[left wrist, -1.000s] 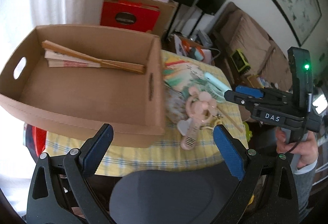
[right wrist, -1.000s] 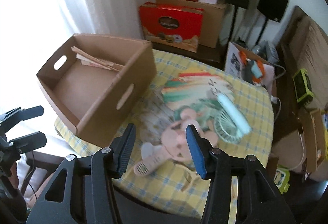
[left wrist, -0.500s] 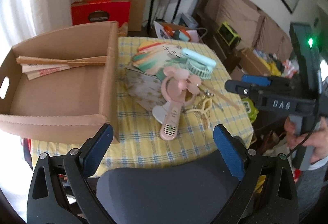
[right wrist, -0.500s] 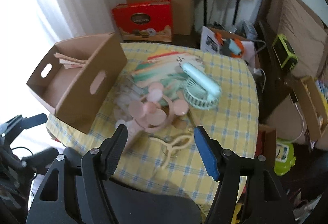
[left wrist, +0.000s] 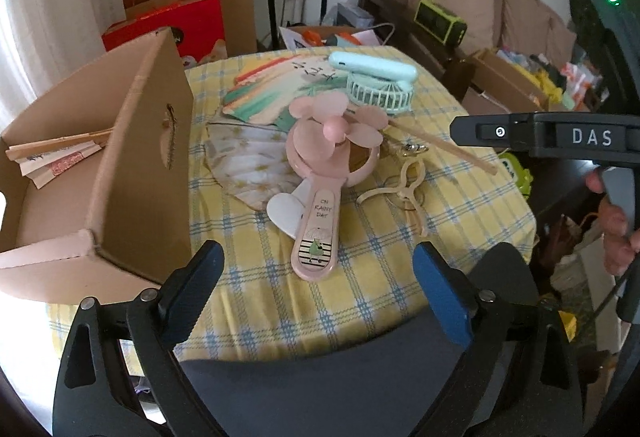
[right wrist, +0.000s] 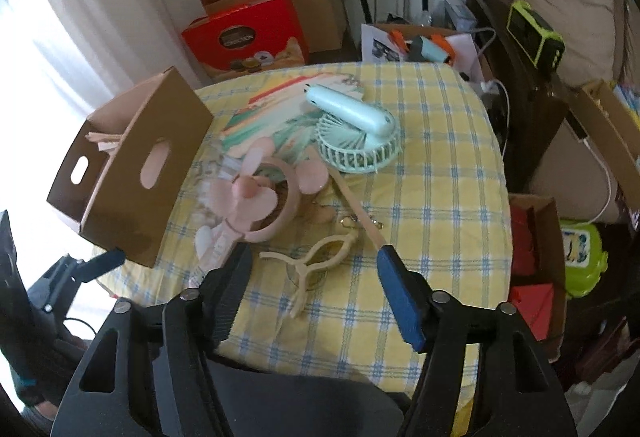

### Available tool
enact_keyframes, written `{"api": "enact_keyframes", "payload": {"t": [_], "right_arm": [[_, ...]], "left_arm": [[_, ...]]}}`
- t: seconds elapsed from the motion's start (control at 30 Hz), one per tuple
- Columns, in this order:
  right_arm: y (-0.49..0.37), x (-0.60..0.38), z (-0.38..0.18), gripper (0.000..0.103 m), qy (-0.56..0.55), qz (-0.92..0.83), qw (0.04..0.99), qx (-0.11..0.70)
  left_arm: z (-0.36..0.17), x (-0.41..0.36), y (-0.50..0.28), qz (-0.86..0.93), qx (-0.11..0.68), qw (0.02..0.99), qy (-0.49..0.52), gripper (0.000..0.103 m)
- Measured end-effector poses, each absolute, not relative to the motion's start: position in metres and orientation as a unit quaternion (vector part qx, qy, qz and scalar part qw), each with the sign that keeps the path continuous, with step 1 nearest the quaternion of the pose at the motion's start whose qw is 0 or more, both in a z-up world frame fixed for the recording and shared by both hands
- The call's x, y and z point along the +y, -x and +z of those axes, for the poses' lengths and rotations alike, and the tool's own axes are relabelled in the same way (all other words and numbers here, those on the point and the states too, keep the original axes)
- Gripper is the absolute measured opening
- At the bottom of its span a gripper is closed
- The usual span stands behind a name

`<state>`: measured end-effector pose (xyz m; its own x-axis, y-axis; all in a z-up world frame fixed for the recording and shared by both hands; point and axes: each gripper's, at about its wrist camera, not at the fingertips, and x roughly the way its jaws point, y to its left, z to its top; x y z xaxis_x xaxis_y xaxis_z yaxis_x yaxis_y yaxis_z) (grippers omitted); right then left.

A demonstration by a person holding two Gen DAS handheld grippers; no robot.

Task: Organize objects
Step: 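Grasp the pink handheld fan by its handle with the left gripper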

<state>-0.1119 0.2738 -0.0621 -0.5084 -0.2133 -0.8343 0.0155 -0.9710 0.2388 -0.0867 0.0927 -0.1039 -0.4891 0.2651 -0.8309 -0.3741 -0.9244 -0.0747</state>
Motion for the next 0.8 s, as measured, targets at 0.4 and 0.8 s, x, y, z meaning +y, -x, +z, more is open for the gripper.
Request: {"api": "enact_keyframes", "payload": {"t": [0.4, 0.8], "right_arm": [[0.132, 0.274, -0.1, 0.031, -0.514, -0.831, 0.101, -0.186], [0.151, 0.272, -0.126, 0.028, -0.512, -0.813, 0.117, -0.253]], "left_arm": [[-0.131, 0.097, 0.111, 0.839, 0.031, 0.189, 0.509, 0.06], [-0.15, 0.097, 0.124, 0.824, 0.006, 0.19, 0.534, 0.06]]}}
